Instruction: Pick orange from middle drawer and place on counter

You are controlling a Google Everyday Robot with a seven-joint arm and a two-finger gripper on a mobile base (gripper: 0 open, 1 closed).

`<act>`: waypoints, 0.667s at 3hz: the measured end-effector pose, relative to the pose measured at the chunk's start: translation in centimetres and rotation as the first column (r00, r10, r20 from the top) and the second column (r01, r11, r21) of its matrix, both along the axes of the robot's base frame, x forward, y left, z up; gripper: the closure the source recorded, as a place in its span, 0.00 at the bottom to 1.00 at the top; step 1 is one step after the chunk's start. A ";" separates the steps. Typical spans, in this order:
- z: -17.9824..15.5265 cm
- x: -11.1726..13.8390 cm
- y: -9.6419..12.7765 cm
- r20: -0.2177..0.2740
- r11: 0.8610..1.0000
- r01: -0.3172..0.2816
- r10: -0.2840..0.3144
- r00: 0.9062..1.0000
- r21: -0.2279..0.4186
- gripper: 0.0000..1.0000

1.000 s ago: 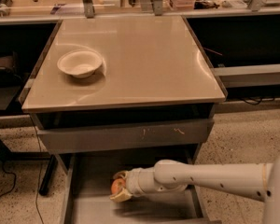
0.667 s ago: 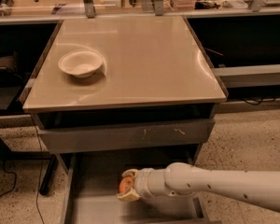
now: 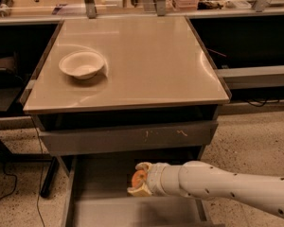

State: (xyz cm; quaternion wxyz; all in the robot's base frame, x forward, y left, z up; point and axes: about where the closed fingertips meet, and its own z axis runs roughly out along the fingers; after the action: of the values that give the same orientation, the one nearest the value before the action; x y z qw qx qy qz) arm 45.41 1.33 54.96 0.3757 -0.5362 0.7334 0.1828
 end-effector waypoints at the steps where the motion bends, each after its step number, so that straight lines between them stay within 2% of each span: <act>1: 0.0 0.0 0.0 0.000 1.000 0.000 0.000 1.000 0.000 1.00; 2: 3.0 0.2 -0.9 0.025 1.000 0.019 -0.019 1.000 -0.011 1.00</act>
Offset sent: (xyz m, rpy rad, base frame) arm 0.0056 -0.0280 0.0877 -0.0331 -0.0719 -0.0593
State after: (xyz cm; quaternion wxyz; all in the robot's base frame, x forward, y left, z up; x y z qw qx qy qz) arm 45.57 0.45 57.96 0.3834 -0.5335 0.7348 0.1686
